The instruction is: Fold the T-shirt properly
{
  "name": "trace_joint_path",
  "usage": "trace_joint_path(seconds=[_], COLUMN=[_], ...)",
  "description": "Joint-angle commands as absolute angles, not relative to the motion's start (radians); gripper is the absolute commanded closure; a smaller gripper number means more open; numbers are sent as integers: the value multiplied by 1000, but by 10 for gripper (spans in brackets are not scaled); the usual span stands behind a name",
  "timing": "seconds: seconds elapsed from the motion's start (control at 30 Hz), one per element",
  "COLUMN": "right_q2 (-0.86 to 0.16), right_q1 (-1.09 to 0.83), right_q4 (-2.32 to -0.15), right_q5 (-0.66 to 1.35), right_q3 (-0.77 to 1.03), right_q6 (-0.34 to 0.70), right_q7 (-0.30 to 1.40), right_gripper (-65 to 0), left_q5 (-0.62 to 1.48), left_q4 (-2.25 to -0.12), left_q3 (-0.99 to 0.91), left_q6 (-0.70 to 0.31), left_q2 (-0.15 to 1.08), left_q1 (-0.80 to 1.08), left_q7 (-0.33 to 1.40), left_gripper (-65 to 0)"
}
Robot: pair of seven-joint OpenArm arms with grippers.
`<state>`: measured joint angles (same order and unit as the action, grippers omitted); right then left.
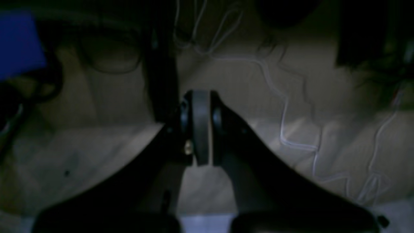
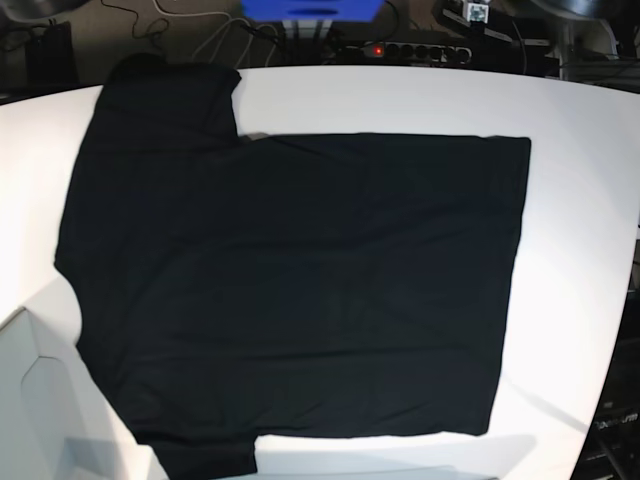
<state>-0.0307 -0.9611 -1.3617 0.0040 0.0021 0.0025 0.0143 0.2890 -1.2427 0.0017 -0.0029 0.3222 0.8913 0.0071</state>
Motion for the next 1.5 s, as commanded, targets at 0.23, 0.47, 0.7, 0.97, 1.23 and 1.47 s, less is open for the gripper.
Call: trace_joint_path(seconds=[0.23,0.47,0.7,0.97,1.23,1.47], right_q2=[-50,-45,-36,-36,-41,-42], right_q1=[-1130,-1150,-1087,-1015,-983,-949], right_q4=[-1692,-1894,-1988,-1988,-1988,-1991], right_q5=[5,5,5,5,4,4], right_q3=[59,156,225,236,236,236], right_q6=[2,2,2,4,5,5], right_q7=[2,4,4,4,65,153], right_gripper=[0,0,-178,-307,-307,-307], left_q5=[292,292,295,440,533,549], left_q4=[-1613,-1848,-1937,-1929,-1810,-1713], left_q3=[-87,-186,-257,-331,-412,-429], left_q6=[-4,-4,-4,-5,-7,-7], left_q2=[364,363,355,338,331,329], left_q1=[1076,1130,1089,974,743,642], left_q7=[1,1,1,61,328,360], left_gripper=[-1,-5,-44,-421,-371,-411])
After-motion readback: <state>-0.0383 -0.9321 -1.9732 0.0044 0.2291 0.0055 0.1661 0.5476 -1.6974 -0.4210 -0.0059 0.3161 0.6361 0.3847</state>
